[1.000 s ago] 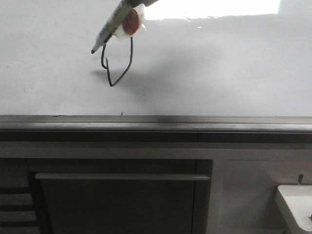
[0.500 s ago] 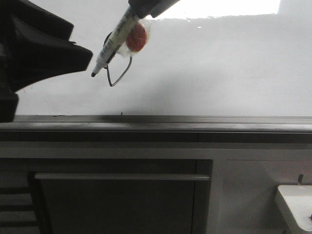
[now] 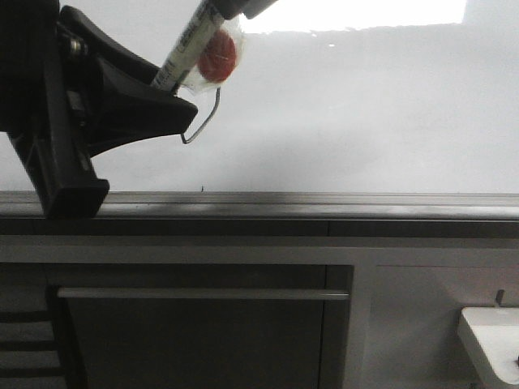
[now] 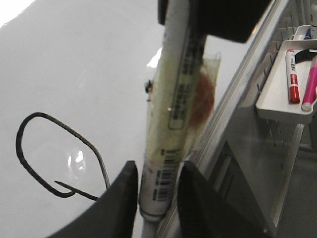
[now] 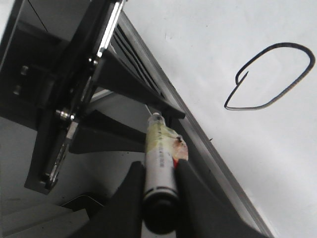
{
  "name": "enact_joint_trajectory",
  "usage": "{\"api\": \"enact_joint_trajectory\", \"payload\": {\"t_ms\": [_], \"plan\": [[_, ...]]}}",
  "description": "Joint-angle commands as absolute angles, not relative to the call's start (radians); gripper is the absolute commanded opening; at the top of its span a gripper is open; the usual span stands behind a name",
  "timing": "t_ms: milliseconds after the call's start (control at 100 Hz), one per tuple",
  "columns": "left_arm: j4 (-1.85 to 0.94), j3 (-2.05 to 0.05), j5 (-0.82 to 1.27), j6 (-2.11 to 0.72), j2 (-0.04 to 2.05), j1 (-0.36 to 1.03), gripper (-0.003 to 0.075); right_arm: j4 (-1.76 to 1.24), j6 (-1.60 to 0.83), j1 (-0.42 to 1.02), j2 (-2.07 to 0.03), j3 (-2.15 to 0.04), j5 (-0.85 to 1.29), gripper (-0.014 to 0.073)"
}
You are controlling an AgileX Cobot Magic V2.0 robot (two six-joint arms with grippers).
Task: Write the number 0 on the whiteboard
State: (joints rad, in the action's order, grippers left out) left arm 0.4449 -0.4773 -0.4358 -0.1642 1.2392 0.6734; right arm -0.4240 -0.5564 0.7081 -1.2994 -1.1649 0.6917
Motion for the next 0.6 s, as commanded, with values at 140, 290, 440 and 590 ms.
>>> {"api": "enact_joint_trajectory", "payload": {"t_ms": [140, 290, 440, 590], "plan": [[0.453, -0.509, -0.508, -0.161, 1.224, 0.681, -0.002, -0.431, -0.568, 0.708, -1.263, -1.192, 0.63, 0.019], [0.288, -0.509, -0.508, -0.155, 1.224, 0.681, -0.002, -0.431, -0.568, 0.693, -1.263, -1.192, 0.482, 0.067], [-0.088, -0.509, -0.512, -0.155, 1.231, 0.662, -0.002, -0.431, -0.568, 0.662, -1.26, -1.192, 0.344, 0.0615], [-0.321, -0.509, -0.49, -0.155, 1.255, 0.638, -0.002, -0.431, -0.568, 0.662, -1.258, -1.192, 0.329, 0.0592]]}}
